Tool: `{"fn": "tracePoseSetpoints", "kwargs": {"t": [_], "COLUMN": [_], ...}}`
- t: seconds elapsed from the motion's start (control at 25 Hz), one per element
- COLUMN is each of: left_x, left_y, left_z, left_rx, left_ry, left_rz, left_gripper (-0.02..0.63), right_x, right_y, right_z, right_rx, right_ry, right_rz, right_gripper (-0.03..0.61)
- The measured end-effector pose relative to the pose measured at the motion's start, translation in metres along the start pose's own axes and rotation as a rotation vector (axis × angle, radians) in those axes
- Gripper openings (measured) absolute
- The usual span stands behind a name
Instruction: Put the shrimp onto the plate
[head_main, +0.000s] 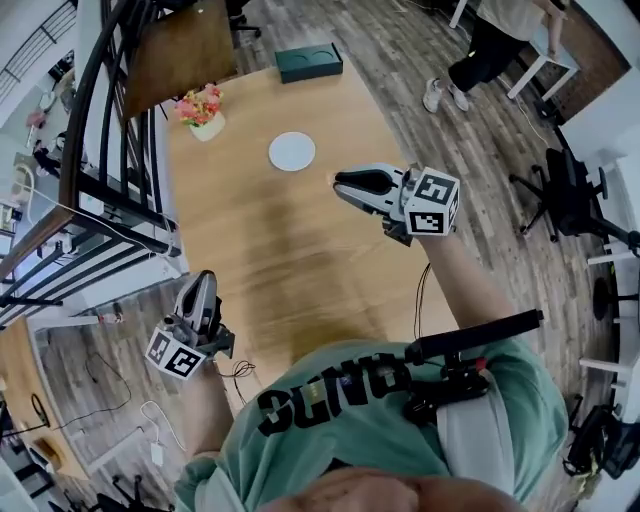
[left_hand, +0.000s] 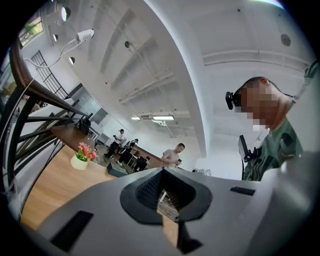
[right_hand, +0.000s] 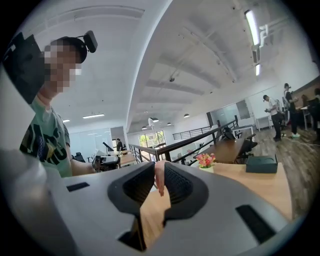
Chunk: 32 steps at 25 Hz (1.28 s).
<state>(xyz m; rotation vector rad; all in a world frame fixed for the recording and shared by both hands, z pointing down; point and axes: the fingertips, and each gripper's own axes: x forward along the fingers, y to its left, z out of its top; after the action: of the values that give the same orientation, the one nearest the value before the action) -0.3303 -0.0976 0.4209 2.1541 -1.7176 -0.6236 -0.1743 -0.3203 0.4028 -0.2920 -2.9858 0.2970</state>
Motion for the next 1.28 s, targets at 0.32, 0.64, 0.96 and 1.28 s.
{"fn": "tracePoseSetpoints", "kwargs": {"t": [0.32, 0.64, 0.96, 1.28], "left_x": [0.052, 0.122, 0.168, 0.188], "left_y": [0.097, 0.181, 0.226, 0.255], "left_z": [-0.023, -0.078, -0.115, -0.139], "left_rx": [0.022, 0.006, 0.026, 0.043], "left_ry": [0.063, 0.148, 0.186, 0.193], "left_rz": [0.078, 0.060, 0.010, 0.007], "left_gripper": [0.005, 0.006, 0.005, 0.005], "right_x": [0.054, 0.124, 0.170, 0.197], "right_y": [-0.105, -0.205, -0.261, -0.300], "right_z": [-0.042, -0.111, -0.166, -0.208], "right_rx": [-0.016, -0.020, -0.031, -0.081], "right_ry": [0.110, 0.200, 0.276, 0.356], "right_rz": [-0.044, -0.078, -0.076, -0.079], "right_gripper": [0.067, 0.067, 0.066, 0.067]}}
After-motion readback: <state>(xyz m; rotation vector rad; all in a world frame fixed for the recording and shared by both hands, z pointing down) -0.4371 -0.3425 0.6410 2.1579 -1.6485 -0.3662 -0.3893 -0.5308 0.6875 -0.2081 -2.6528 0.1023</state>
